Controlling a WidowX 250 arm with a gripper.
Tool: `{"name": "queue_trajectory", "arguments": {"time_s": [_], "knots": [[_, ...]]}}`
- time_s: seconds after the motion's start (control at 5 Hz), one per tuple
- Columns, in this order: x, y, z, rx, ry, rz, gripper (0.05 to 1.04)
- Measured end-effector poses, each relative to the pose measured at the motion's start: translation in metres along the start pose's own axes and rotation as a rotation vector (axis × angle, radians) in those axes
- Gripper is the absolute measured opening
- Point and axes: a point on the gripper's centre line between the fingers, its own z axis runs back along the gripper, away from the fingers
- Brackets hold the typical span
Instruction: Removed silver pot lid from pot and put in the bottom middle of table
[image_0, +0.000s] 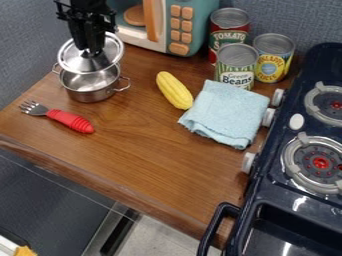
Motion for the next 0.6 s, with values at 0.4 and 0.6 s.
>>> {"name": "queue_trajectory", "arguments": {"time_s": [0.4,0.6], "knots": [[0.001,-0.008,0.001,0.017,0.019,-0.024,0.274],[0.005,-0.043,-0.011,-0.003,0.027,-0.119,0.274]]}}
